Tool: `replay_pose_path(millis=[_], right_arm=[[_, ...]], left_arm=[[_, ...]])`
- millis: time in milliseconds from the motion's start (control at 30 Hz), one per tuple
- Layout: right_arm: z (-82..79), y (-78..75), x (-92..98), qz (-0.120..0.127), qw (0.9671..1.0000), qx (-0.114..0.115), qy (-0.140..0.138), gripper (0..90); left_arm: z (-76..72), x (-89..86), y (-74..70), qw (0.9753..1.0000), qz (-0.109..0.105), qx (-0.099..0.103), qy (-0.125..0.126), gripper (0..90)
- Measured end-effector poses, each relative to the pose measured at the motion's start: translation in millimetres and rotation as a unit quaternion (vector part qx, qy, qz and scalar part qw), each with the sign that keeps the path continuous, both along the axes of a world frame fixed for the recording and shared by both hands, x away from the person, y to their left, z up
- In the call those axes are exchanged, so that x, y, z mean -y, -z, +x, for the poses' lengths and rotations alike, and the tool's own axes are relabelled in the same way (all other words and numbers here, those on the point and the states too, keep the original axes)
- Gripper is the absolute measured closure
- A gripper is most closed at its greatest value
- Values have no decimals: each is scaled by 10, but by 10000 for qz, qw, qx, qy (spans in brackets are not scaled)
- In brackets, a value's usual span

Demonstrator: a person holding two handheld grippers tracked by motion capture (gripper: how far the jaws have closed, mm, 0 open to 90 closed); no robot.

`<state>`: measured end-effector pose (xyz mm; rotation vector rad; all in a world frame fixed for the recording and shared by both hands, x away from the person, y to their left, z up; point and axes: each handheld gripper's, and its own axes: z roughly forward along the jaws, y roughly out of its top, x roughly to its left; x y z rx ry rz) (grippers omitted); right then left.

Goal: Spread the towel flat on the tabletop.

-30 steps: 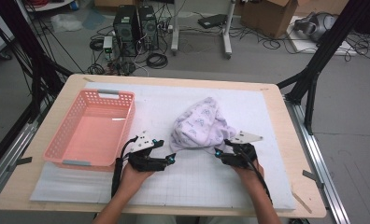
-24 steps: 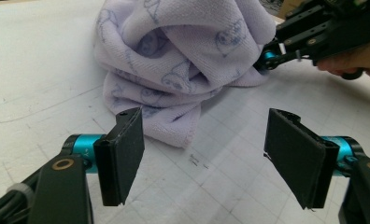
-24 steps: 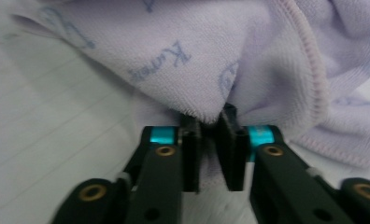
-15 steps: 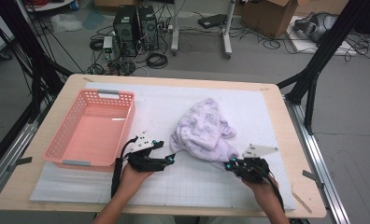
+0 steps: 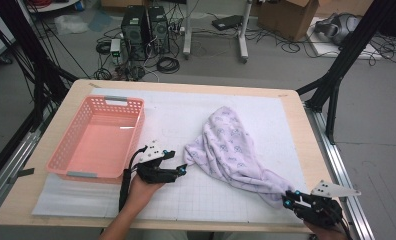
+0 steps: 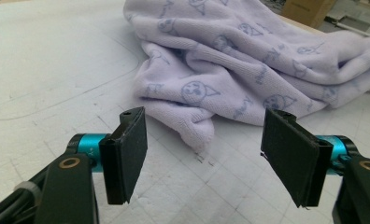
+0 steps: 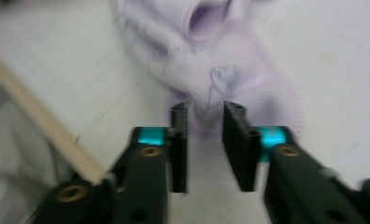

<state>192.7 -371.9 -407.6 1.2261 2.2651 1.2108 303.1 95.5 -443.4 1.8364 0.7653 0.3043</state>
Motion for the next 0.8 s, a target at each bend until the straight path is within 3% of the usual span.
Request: replay_pose_path(millis=[67, 133, 300, 333, 400, 433, 533, 633, 800], right_arm=[[100, -47, -64, 71, 9996, 248, 114, 549], [262, -50, -189, 93, 9994, 337, 68, 511], [711, 104, -692, -187, 9992, 168, -319, 496], [785, 150, -782, -320, 9988, 114, -345, 526], [886, 223, -895, -601, 9974, -9, -393, 756], [903, 238, -910, -595, 9972, -32, -455, 816], [828, 206, -872, -391, 9974, -57, -598, 841], [640, 137, -745, -279, 9970, -50, -715, 845], [274, 34, -397, -212, 9981, -75, -576, 847]], left_arm=[[0, 0, -1, 10000, 33, 10, 11, 323], [0, -1, -1, 10000, 8, 1, 3, 324], [-1, -13, -4, 10000, 8, -7, -16, 327], [1, -14, -3, 10000, 11, -1, -19, 327], [1, -15, -2, 10000, -3, 0, -17, 326], [0, -18, -3, 10000, -14, -1, -13, 327], [1, -30, -3, 10000, -27, -4, -38, 327], [6, -26, 3, 10000, -3, -22, -46, 328], [-5, -16, -4, 10000, -20, -8, -49, 327]])
